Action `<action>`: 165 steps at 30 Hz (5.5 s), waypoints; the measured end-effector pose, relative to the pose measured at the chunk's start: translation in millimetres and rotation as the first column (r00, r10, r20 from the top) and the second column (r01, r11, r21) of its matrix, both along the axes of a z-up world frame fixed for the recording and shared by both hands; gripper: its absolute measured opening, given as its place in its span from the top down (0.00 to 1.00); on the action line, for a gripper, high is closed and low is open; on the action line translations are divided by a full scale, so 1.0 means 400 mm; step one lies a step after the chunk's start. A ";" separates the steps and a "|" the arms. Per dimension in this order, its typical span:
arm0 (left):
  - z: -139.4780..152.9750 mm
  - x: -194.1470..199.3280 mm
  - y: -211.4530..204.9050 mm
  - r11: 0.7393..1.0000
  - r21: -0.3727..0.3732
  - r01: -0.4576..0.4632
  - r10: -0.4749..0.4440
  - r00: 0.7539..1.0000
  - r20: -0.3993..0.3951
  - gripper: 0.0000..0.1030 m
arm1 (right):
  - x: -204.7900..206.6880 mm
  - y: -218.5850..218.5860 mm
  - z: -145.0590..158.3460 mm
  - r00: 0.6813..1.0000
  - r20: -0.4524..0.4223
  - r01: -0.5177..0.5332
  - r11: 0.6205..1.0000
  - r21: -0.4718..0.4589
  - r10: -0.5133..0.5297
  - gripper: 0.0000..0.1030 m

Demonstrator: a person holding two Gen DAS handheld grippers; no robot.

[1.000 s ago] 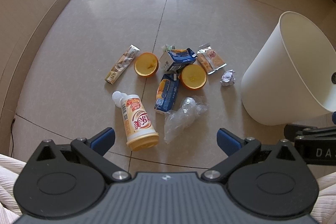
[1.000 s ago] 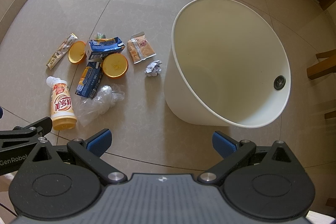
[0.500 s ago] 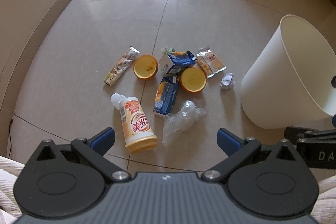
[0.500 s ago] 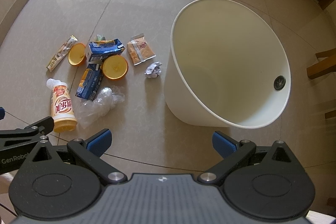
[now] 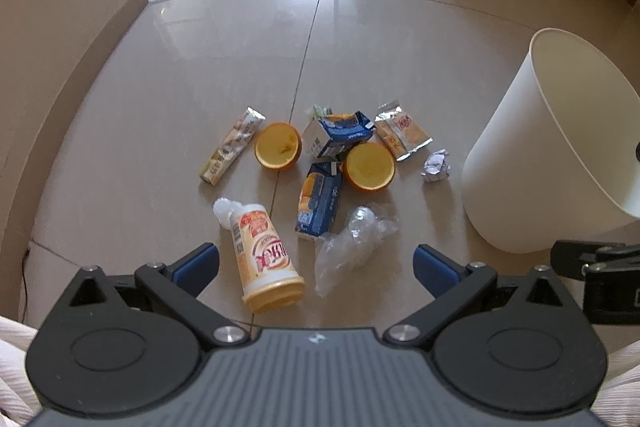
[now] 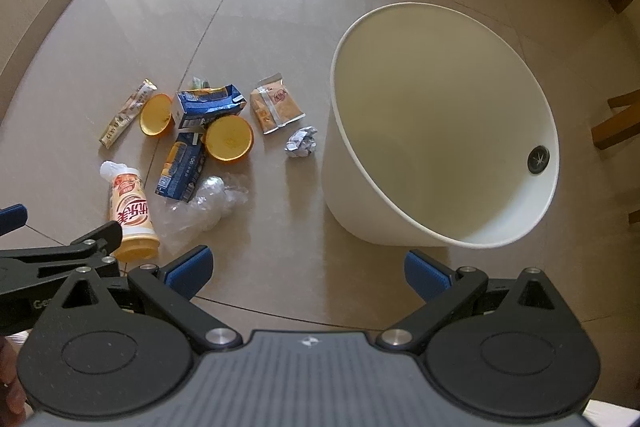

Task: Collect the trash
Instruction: 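Move both tools toward the trash pile and the white bin, then clamp the white bin rim with the right gripper, then reach the left gripper down and grasp the clear plastic bag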

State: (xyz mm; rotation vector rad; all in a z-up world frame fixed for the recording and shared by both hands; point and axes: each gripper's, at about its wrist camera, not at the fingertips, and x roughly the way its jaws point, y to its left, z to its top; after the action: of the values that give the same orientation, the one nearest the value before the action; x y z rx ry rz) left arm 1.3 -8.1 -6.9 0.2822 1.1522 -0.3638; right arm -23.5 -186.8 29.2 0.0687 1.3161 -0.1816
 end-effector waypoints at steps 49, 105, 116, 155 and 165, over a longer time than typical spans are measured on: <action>0.018 0.001 -0.127 0.867 -0.098 0.489 -0.480 0.871 0.104 0.01 | -0.015 -0.249 0.031 0.971 0.183 0.164 0.985 -0.052 -0.152 0.00; -0.043 -0.053 -0.137 0.381 -0.162 0.910 -0.916 0.395 0.065 0.01 | 0.111 -0.647 -0.160 0.951 0.055 0.305 0.951 -0.041 -0.303 0.86; -0.058 0.004 -0.155 0.348 -0.234 0.908 -0.930 0.366 0.036 0.01 | 0.119 -0.624 -0.148 0.945 0.047 0.327 0.944 -0.050 -0.324 0.85; -0.568 -0.107 -0.181 -0.352 -0.010 0.936 -0.936 -0.352 0.021 0.29 | 0.115 -0.649 -0.157 0.942 0.057 0.332 0.942 -0.041 -0.330 0.85; -0.608 -0.119 -0.185 -0.460 0.010 0.888 -0.887 -0.460 -0.029 0.45 | 0.114 -0.643 -0.158 0.943 0.058 0.330 0.943 -0.044 -0.328 0.85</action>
State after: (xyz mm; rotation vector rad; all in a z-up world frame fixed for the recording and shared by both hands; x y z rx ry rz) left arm -46.3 -82.0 -250.3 1.4577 0.4645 -2.0875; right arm 22.2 -443.9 -34.0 0.2478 1.2428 -0.4970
